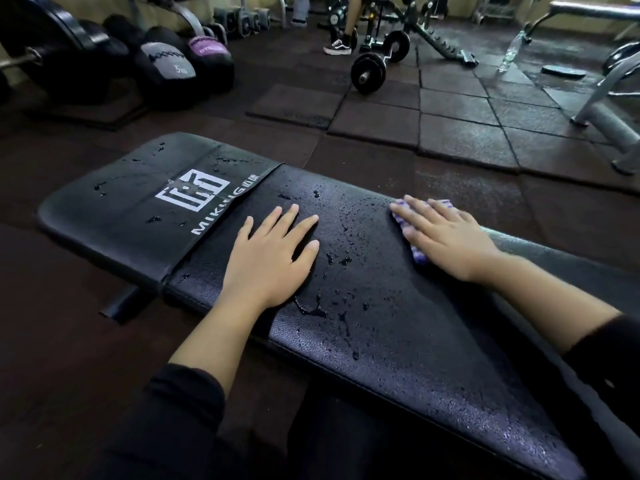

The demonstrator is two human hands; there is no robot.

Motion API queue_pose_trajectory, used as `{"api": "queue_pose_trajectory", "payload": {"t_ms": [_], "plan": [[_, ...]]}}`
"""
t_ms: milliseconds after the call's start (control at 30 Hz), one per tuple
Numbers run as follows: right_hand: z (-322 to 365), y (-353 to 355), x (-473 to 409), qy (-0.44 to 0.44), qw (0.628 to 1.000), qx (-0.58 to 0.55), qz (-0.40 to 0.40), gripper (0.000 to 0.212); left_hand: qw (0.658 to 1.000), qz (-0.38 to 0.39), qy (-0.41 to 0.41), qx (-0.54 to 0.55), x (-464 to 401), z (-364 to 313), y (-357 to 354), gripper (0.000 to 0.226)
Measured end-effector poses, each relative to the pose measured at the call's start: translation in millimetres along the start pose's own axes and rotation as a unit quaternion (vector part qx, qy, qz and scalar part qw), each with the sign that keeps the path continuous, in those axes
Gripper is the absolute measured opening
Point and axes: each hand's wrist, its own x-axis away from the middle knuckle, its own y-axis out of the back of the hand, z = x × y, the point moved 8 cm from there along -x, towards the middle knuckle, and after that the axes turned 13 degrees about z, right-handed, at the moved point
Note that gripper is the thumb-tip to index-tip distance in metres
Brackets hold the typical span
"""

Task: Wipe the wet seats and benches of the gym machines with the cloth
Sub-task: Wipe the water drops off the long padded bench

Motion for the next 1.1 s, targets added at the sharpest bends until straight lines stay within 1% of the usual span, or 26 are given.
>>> {"api": "queue_pose_trajectory", "payload": {"t_ms": [33,133,200,267,333,400,500,567,633,700,800,900,967,1000,1067,1100], "plan": [[12,-5,13,0.006,1.000,0.010,0.003,0.052,1.000,0.001,0.001,-0.003,0,0,0,0.051],[68,-8,27,0.069,0.997,0.016,-0.015,0.061,1.000,0.000,0.004,-0.009,1,-1,-1,0.052],[95,0,6,0.087,0.996,0.004,-0.030,0.053,1.000,0.001,0.008,-0.010,1,-1,-2,0.053],[108,13,-29,0.086,0.996,-0.011,-0.037,0.048,1.000,0.002,0.008,-0.008,1,0,-2,0.053],[101,23,-58,0.088,0.996,-0.003,-0.031,0.047,1.000,0.001,0.006,-0.003,2,0,-1,0.053],[77,27,-69,0.084,0.996,0.020,-0.017,0.049,1.000,0.002,0.005,0.002,2,1,-1,0.052],[32,20,-51,0.039,0.999,-0.002,-0.007,0.049,1.000,-0.001,0.003,0.001,3,1,-1,0.052],[22,10,-25,0.000,1.000,0.008,-0.015,0.049,1.000,-0.004,0.003,0.002,3,2,-1,0.052],[37,0,0,0.000,1.000,0.027,-0.017,0.049,1.000,-0.008,0.004,0.004,2,2,-1,0.052],[68,-2,10,0.028,0.999,0.015,-0.023,0.050,1.000,-0.012,0.004,0.004,1,2,-1,0.052],[110,8,-20,0.066,0.997,-0.002,-0.039,0.048,1.000,-0.013,0.008,0.004,0,2,-1,0.053],[119,26,-69,0.078,0.996,-0.011,-0.032,0.048,1.000,-0.016,0.006,0.011,1,3,0,0.055],[102,34,-91,0.079,0.997,-0.010,-0.021,0.049,1.000,-0.017,0.003,0.012,2,3,1,0.054],[86,35,-95,0.070,0.997,-0.027,-0.004,0.049,1.000,-0.017,0.003,0.014,2,3,1,0.054],[50,32,-90,0.042,0.996,-0.082,0.008,0.047,1.000,-0.018,0.002,0.019,3,3,1,0.053],[37,29,-80,0.033,0.996,-0.084,0.003,0.046,1.000,-0.017,0.001,0.021,3,3,0,0.053]]}}
